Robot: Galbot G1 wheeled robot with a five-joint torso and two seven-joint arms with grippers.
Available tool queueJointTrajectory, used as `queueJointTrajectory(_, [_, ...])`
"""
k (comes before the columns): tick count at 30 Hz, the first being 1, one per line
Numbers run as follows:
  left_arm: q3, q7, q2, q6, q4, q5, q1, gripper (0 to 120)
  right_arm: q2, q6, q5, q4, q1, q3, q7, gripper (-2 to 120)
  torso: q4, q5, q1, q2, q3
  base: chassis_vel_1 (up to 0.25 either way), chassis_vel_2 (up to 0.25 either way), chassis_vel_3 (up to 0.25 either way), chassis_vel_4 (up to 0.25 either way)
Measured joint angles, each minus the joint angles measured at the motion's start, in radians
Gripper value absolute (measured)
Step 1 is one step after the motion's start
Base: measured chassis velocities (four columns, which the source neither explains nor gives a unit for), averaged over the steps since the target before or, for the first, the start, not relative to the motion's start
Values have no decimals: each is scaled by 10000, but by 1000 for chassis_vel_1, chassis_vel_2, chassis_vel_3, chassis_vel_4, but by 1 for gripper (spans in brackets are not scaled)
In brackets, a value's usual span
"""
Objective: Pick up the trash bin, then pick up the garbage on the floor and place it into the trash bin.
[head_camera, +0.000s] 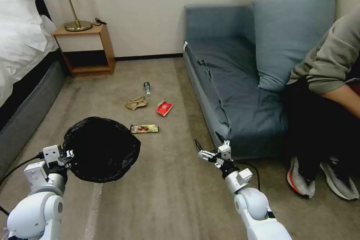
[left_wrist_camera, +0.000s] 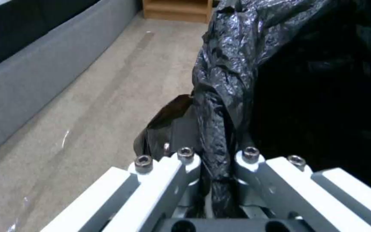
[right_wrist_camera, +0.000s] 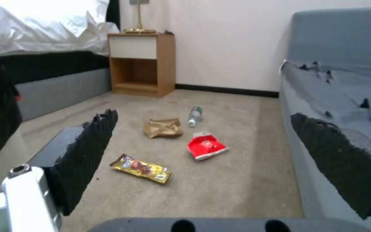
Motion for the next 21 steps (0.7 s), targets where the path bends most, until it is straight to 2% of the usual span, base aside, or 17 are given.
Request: queueJointTrajectory(21, [-53,-6,-31,0,-36,27,20,4,24,66,-337,-217,-18,-585,24,100,0,0,0,-1,0,-56,58,57,-57])
